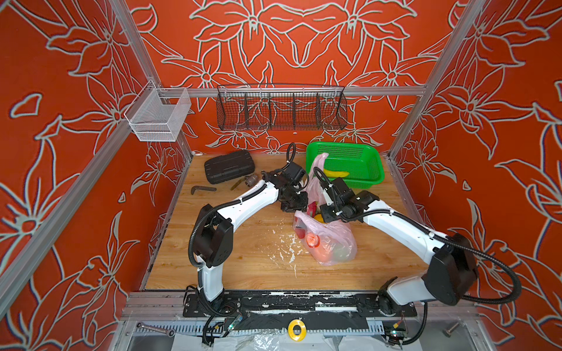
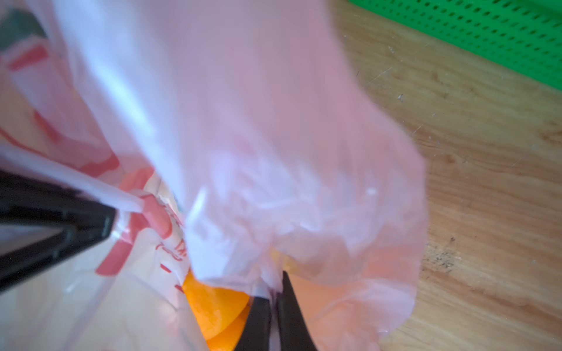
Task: Untie the knot of the plastic bag and take out the fruit
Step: Open the plastic bag at the center of the table.
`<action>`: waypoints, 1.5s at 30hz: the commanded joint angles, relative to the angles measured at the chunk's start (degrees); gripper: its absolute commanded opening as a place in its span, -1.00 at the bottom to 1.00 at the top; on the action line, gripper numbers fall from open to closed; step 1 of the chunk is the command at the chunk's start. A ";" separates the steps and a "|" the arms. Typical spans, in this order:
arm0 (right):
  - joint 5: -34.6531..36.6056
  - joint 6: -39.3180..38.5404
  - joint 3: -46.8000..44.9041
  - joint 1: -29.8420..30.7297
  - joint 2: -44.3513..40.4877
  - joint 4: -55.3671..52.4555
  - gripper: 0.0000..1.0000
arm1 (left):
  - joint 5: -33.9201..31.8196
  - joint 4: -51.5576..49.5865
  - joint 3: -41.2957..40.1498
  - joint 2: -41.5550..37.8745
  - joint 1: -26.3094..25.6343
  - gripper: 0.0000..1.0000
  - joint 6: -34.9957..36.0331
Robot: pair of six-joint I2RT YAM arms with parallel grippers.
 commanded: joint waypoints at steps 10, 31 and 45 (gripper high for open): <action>-0.08 -0.54 -4.94 -14.22 -12.75 4.57 -1.00 | -1.34 -0.74 -12.12 -11.97 7.36 -0.81 1.47; -22.87 5.59 0.46 -26.05 -16.94 3.49 0.34 | 1.69 11.83 -22.63 -32.24 9.18 0.50 18.47; -31.37 5.00 7.14 -22.73 -23.96 -2.74 0.40 | -6.56 7.94 -1.06 -18.14 -3.01 0.47 50.40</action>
